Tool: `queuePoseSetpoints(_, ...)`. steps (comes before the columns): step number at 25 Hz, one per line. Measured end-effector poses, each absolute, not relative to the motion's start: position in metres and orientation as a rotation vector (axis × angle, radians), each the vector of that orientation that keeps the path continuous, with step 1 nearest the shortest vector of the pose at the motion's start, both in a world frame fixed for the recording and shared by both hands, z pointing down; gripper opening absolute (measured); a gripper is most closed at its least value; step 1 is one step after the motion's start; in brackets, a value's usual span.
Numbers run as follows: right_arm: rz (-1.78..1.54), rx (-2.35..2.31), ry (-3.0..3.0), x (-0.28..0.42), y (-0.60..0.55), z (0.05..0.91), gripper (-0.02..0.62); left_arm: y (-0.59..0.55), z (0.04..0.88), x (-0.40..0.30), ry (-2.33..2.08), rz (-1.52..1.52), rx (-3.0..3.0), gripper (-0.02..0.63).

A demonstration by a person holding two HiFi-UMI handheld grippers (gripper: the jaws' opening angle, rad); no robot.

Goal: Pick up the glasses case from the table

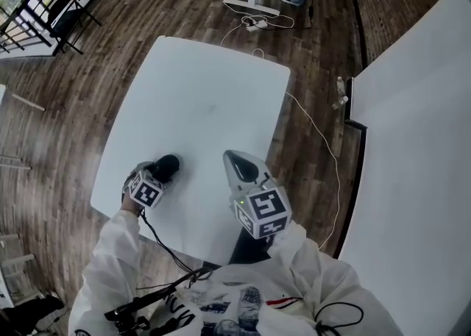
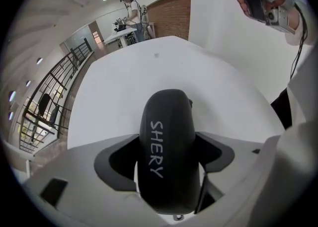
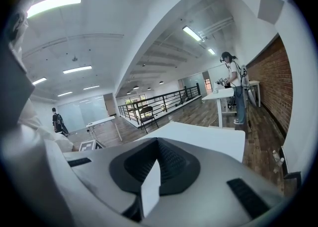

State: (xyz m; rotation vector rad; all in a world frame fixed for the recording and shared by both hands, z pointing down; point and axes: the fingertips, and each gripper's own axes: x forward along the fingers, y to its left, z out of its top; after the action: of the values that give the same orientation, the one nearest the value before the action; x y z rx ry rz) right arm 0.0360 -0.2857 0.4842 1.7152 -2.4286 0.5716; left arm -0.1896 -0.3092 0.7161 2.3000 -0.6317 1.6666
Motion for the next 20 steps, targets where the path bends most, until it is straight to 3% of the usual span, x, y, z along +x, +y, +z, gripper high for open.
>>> queuePoseSetpoints(4,0.58,1.709,-2.439,0.038,-0.282,0.479,0.006,-0.311,0.663,-0.176,-0.764,1.452,2.368,0.37)
queuePoseSetpoints(13,0.535,1.65,-2.527,0.016,-0.276,0.455,0.006,-0.291,0.435,-0.183,-1.318,0.511,2.545,0.368)
queuePoseSetpoints(20,0.466,1.57,-2.627,-0.005,-0.264,0.429,0.006,-0.253,0.379,-0.199,-1.589,0.206,2.504,0.367)
